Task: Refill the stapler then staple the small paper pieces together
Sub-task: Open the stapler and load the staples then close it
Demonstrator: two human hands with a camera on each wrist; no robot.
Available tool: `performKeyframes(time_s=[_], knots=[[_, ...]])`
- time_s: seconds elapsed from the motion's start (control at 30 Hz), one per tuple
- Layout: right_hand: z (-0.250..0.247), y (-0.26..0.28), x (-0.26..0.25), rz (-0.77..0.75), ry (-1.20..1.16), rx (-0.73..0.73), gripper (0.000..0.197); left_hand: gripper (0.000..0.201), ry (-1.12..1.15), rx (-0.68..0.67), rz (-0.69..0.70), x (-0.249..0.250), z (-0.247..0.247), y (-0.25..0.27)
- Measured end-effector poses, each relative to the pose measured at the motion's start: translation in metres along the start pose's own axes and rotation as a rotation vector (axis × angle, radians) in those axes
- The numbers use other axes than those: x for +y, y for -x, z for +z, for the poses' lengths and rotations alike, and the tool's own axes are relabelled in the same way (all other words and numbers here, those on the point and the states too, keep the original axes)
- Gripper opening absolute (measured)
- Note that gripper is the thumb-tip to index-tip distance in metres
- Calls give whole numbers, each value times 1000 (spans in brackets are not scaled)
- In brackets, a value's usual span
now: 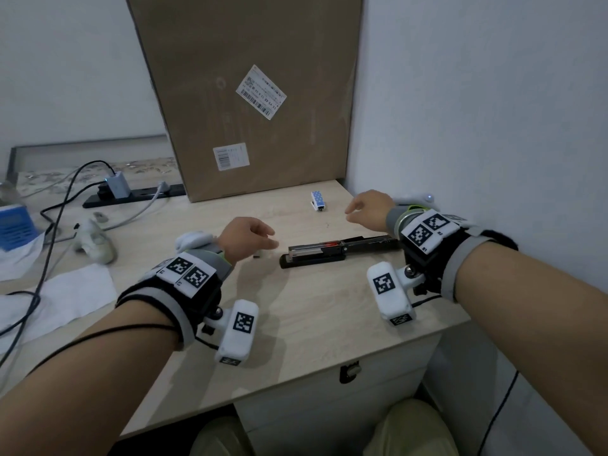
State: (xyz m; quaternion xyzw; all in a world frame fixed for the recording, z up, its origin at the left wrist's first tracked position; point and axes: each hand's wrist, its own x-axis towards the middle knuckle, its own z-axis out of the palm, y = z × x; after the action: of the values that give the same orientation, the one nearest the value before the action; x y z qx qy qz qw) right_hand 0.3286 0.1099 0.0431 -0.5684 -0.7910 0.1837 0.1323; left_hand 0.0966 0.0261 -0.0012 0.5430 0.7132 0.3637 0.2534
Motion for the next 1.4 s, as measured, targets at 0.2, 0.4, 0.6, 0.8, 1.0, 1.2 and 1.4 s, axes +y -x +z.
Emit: performKeyframes(time_s=[0.2, 0.4, 0.6, 0.8, 1.0, 1.2, 1.4], knots=[[30, -6, -43, -98, -9, 5, 26, 23, -304, 56, -105, -20, -27, 6], [54, -12, -59, -110, -12, -42, 25, 39, -408, -54, -60, -19, -20, 5], [59, -10, -59, -118, -82, -58, 22, 30, -491, -69, -40, -16, -7, -6], [56, -8, -55, -133, -175, -55, 21, 19, -482, -41, -39, -16, -6, -11], [53, -6, -65, -142, -299, -25, 23, 15, -221, 79, 36, 0, -4, -8], [54, -6, -74, -103, -266, -4, 31, 17, -140, 120, 115, 21, 7, -1], [48, -1, -78, -71, -233, 2, 32, 17, -261, 152, 175, 38, 15, 6]])
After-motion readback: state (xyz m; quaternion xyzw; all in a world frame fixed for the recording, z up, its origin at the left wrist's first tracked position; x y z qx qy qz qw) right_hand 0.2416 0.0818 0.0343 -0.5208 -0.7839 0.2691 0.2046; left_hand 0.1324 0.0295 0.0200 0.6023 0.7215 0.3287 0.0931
